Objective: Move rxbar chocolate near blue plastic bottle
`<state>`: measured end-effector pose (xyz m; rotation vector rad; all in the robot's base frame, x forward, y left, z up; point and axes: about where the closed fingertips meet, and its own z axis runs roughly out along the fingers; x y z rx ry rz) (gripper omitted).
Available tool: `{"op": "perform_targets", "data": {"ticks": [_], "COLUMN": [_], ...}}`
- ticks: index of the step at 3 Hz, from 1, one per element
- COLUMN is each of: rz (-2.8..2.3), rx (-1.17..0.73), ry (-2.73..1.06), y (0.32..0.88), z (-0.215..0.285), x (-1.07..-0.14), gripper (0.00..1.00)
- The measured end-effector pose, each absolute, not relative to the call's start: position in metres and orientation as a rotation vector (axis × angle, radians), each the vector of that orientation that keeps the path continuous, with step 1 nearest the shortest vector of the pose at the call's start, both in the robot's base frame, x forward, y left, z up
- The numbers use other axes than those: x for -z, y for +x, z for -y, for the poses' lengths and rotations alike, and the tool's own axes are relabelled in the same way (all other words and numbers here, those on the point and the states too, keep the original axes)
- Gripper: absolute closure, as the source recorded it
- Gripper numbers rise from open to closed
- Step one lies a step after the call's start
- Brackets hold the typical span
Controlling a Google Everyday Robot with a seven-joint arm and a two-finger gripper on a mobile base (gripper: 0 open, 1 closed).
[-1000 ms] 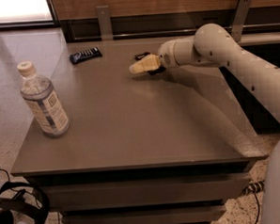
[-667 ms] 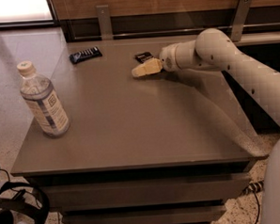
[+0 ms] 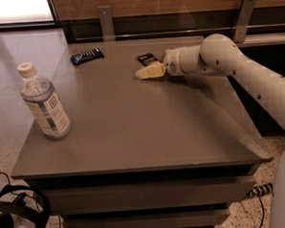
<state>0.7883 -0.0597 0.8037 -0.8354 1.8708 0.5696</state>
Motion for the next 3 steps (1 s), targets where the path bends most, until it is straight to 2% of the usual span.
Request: {"op": "perform_targets", "data": {"ticks": [2, 3], "rz": [-1.871, -1.871], "rx": [-0.570, -0.570], "ry": [-0.836, -0.836], "y": [0.7883, 0.7883], "z": [0.0596, 0.0594], "x": [-0.8116, -0.8134], "gripper": [0.84, 1.00]}}
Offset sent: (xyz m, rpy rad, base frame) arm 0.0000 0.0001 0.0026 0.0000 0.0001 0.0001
